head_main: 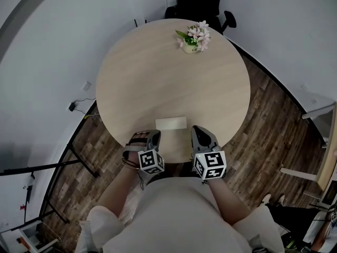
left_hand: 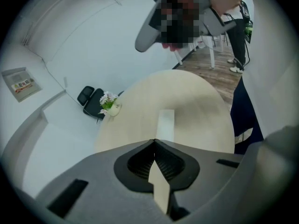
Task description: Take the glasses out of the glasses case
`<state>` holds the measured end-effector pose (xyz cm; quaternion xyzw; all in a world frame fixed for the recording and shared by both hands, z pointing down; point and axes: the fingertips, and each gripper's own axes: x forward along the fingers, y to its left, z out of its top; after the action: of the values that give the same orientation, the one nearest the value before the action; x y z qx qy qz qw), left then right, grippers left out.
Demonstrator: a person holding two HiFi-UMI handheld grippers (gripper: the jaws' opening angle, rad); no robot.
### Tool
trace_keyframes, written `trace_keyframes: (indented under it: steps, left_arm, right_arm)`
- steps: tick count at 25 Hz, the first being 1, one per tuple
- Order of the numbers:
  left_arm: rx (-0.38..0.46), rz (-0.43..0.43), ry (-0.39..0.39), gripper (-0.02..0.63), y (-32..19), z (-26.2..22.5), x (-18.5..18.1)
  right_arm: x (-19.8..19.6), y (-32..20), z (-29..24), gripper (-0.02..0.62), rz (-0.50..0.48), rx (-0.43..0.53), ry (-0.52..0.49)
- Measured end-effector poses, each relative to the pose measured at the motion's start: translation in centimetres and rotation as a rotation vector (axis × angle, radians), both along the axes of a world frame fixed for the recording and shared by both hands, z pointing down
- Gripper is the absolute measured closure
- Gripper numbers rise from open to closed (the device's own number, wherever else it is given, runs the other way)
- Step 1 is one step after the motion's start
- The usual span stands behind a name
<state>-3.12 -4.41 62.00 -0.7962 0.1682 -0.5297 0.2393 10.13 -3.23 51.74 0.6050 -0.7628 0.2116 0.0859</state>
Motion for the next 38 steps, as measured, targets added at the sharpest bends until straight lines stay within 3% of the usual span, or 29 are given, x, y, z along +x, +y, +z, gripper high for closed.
trace_keyframes:
  steps: [3, 14, 19, 25, 33, 38]
  left_arm:
    - [0.003, 0.032, -0.066, 0.601, -0.1, 2.6, 0.0]
    - [0.002, 0.055, -0.190, 0.601, -0.9, 8.2, -0.5]
    - [-0.017, 0.049, -0.221, 0.601, -1.1, 10.3, -0.9]
    - [0.021, 0.082, -0.249, 0.601, -1.7, 11.7, -1.0]
    - [-0.006, 0.060, -0.238, 0.601, -1.6, 12.6, -1.0]
    - [0.019, 0.072, -0.262, 0.601, -1.6, 12.9, -1.0]
  right_arm:
    - [-0.1, -0.4, 0.4, 0.581, -0.009, -0.010, 0.004]
    - [-0.4, -0.9, 1.5, 0.581, -0.025, -0.050, 0.017]
    - [-0.2, -0.9, 2.2, 0.581, -0.026, -0.074, 0.024]
    - [-0.3, -1.0, 3.2, 0.581, -0.020, -0.102, 0.005]
    - [-0.3, -1.4, 3.2, 0.581, -0.011, -0.110, -0.004]
    - [-0.4, -1.4, 3.6, 0.581, -0.011, -0.122, 0.000]
